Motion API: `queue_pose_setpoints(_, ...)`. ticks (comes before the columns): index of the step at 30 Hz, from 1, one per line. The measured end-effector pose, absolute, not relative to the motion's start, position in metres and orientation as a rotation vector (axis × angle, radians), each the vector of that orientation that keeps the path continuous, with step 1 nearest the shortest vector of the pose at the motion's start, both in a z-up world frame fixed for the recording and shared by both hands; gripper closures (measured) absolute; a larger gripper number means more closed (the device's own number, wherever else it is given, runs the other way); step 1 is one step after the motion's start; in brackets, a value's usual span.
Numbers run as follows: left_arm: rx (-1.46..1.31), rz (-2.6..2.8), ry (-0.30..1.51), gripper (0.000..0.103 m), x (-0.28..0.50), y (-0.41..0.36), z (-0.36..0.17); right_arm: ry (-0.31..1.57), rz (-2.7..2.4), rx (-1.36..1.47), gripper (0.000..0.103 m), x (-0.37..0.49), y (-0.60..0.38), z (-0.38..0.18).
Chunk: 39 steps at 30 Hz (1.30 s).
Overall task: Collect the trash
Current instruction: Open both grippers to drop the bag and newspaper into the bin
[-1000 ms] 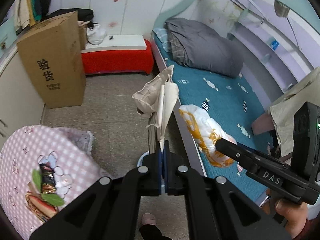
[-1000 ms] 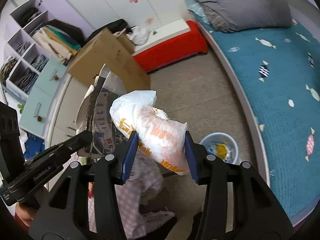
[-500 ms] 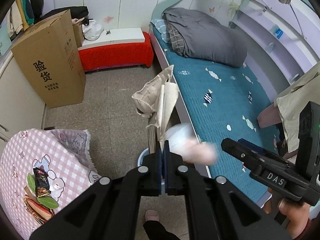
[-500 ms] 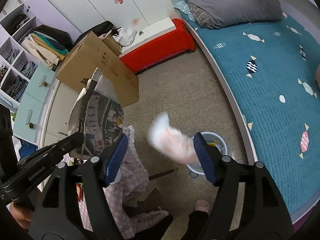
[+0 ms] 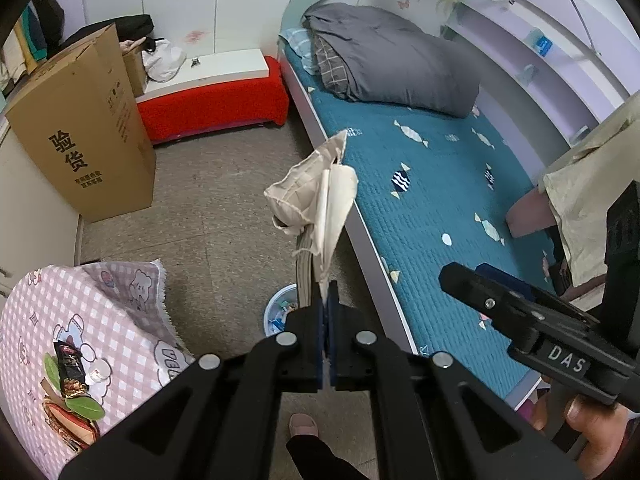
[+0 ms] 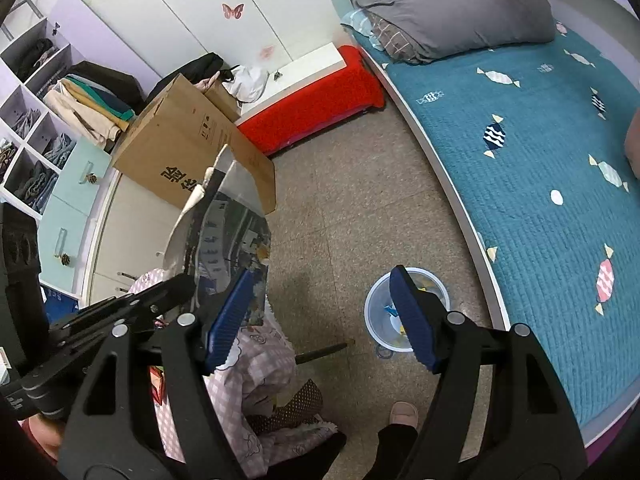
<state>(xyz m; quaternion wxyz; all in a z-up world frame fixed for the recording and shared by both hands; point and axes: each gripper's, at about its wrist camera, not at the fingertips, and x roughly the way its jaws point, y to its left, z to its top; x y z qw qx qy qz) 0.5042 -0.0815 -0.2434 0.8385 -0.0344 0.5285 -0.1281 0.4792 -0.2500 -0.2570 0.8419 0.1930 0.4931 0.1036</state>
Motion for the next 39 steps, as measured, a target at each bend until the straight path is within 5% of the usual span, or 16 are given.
queue_pose_setpoints(18,-0.044,-0.386,1.116,0.096,0.506,-0.127,-0.241,0.965,0.146,0.454,0.031,0.454,-0.288,-0.241)
queue_pose_setpoints(19,-0.047,-0.394,1.114,0.083,0.507,-0.128,-0.241,0.964,0.14,0.458,0.031,0.452,-0.291,-0.242)
queue_pose_setpoints(20,-0.043,-0.387,1.119,0.051,0.508,-0.129,-0.242,0.965,0.134,0.459,0.031,0.451,-0.293,-0.242)
queue_pose_setpoints(22,-0.055,-0.345,1.12,0.031,0.507,-0.124,-0.246,0.972,0.129,0.463,0.031,0.449,-0.296,-0.244)
queue_pose_setpoints(39,-0.132,-0.198,1.124,0.029,0.477,-0.059,-0.248,1.027,0.25,0.384,0.031,0.448,-0.235,-0.251)
